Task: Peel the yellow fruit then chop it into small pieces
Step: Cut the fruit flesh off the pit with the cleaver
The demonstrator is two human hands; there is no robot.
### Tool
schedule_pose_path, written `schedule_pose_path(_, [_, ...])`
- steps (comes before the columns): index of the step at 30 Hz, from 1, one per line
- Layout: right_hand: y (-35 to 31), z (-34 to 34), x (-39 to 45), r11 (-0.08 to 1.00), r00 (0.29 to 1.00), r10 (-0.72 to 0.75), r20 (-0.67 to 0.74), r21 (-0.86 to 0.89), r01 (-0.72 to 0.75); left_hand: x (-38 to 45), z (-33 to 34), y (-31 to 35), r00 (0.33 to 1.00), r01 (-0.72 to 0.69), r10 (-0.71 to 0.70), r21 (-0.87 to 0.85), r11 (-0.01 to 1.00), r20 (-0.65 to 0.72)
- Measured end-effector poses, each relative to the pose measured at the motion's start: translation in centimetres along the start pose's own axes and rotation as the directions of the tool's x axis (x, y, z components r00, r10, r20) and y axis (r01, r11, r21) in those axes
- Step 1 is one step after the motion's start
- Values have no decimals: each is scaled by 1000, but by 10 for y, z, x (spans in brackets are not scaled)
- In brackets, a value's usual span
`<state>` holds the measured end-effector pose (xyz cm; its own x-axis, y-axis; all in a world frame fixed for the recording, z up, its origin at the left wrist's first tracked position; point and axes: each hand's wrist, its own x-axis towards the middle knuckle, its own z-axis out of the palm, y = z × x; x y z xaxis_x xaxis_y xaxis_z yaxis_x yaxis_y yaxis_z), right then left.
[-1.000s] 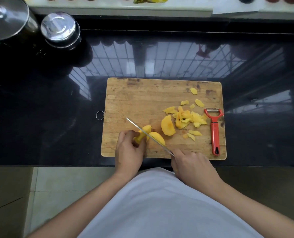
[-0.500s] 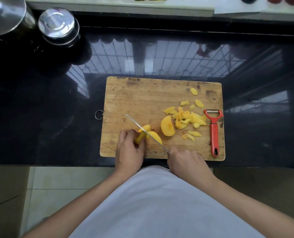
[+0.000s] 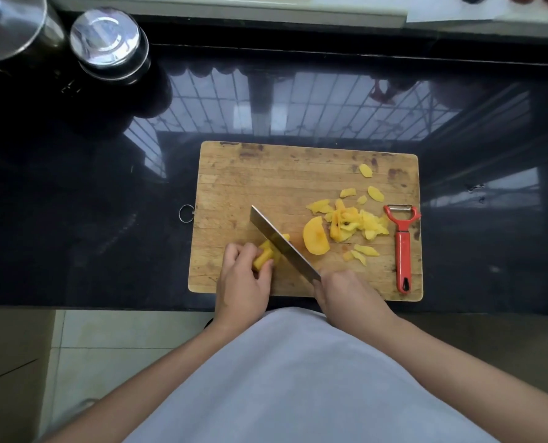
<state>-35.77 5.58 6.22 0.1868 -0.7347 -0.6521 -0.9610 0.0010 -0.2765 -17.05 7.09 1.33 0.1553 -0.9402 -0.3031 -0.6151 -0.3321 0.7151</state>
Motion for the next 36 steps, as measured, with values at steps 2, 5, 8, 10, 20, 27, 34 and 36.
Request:
schedule_pose_path(2, [5,5,-1,999,999,4,-39,52,-2,-1,-3,-3,1000,-14,14,20,1000,4])
schedule_pose_path(5, [4,14,-1,995,998,30,-50,92,-25,0,-4,-3,999,-35,35,43,998,1])
schedule_pose_path(8, [5,16,1,996,998,21,-56,89,-16,0,-6,-1,1000,-14,13,74,997,11])
schedule_pose_path(10, [6,15,1,996,998,5,-67,85,1,0,-8,-1,999,28,-30,97,995,20])
schedule_pose_path(20, [0,0,-8,971,957,-60,-284,204,122,-5,-21,-4,968,237,-241,57,970,76])
schedule_pose_path(27, [-1,-1,-18,979,955,-169,-243,66,190,7,-20,0,841,529,-457,-263,807,290])
schedule_pose_path(34, [-6,6,-21,931,930,-324,-176,-231,281,7,-11,11,805,593,-493,-430,680,331])
schedule_pose_path(36, [-8,3,-21,930,929,-320,-186,-246,271,9,-10,12,803,596,-492,-444,669,336])
